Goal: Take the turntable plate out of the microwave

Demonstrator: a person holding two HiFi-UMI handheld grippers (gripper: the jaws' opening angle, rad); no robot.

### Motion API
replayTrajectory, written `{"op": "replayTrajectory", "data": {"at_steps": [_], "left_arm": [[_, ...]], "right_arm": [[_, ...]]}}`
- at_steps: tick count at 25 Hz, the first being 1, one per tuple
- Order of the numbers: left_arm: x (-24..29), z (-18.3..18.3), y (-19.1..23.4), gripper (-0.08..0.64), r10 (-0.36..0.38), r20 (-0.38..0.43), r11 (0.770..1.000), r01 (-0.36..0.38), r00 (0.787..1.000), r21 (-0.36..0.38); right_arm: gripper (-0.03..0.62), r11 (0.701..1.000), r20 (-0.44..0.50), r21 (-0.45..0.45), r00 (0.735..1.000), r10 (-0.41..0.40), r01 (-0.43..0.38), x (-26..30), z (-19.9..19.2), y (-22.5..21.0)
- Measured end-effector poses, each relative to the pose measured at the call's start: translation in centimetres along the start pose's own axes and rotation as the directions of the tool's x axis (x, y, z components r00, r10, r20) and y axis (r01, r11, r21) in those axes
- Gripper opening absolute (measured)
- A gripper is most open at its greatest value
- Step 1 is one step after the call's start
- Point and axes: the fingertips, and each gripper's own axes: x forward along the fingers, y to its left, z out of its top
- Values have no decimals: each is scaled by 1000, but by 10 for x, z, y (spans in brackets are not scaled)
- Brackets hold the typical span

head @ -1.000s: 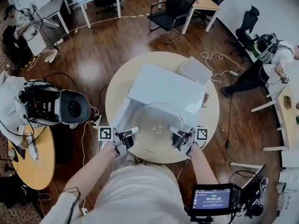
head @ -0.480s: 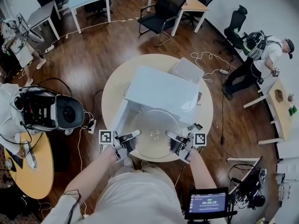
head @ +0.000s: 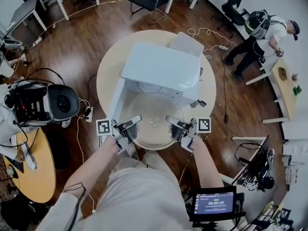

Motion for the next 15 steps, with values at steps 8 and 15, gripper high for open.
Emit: {"op": "replayTrajectory", "data": {"at_steps": [8,15], "left_arm": [[-6,1,-11,34,-45,87,999,46,995,-9],[-1,4,-36,34,-48,86,998,44,995,50]], "right_arm": [[28,998,229,28,972,53,-61,-18,14,10],[28,993,167,-113,985,36,-17,-18,10,32]]}}
